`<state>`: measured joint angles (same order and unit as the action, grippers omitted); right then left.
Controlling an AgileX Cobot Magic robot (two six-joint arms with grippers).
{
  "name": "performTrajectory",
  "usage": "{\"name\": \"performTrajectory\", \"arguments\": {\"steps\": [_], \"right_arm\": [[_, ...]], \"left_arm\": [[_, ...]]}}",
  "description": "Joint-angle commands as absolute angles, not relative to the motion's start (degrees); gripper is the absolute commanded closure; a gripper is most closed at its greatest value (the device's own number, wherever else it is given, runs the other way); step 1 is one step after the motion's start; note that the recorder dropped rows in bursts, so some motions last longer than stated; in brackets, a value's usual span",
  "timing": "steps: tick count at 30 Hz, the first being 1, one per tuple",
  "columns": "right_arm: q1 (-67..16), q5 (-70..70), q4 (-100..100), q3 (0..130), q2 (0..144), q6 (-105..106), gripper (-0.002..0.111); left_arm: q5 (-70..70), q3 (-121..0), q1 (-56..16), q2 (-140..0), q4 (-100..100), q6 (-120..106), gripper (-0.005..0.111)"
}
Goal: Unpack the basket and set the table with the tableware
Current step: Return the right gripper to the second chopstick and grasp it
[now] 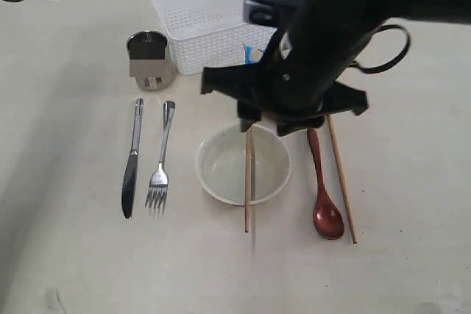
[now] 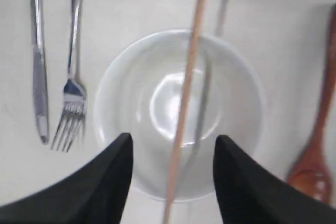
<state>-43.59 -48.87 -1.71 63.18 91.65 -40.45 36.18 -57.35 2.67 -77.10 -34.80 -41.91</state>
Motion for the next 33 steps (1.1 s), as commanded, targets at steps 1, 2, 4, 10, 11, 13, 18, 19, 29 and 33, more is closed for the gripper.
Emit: {"name": "performTrajectory", "arguments": {"steps": [1, 2, 4, 10, 11, 13, 18, 19, 29, 33], "right_arm": [[-35.8, -56.1, 5.0, 61.6, 90.1, -41.0, 0.062], [-33.7, -55.5, 5.7, 60.4, 90.1, -40.4, 0.062], [-30.4, -51.9, 5.9, 57.2, 90.1, -38.7, 0.062], [-24.5, -39.0, 6.0, 48.7, 90.6, -37.8, 0.062], [-24.1, -38.4, 6.0, 48.2, 91.4, -37.8, 0.062], [-24.1, -37.8, 6.3, 47.9, 93.7, -37.3, 0.062], [-24.3, -33.5, 4.9, 47.9, 98.8, -35.8, 0.062], [-24.3, -33.1, 4.9, 47.9, 99.7, -36.0, 0.062], [-24.3, -33.3, 5.0, 47.9, 102.1, -36.0, 0.062], [-24.3, -33.3, 5.0, 47.9, 102.1, -36.0, 0.062]], "left_arm": [[36.2, -57.0, 2.8, -76.7, -35.1, -41.9, 0.107], [36.2, -57.0, 2.8, -76.7, -35.1, -41.9, 0.107], [36.1, -57.0, 2.8, -76.7, -35.1, -41.9, 0.107], [35.5, -57.0, 2.8, -76.7, -35.1, -42.0, 0.107], [35.2, -57.0, 2.8, -76.7, -35.1, -42.0, 0.107], [35.0, -57.0, 2.8, -76.7, -35.1, -42.0, 0.107], [35.0, -57.0, 2.8, -76.7, -35.1, -42.1, 0.107], [35.0, -57.0, 2.8, -76.7, -35.1, -42.1, 0.107], [35.0, -57.0, 2.8, -76.7, -35.1, -42.2, 0.107], [35.0, -57.0, 2.8, -76.7, -35.1, -42.2, 0.107]]}}
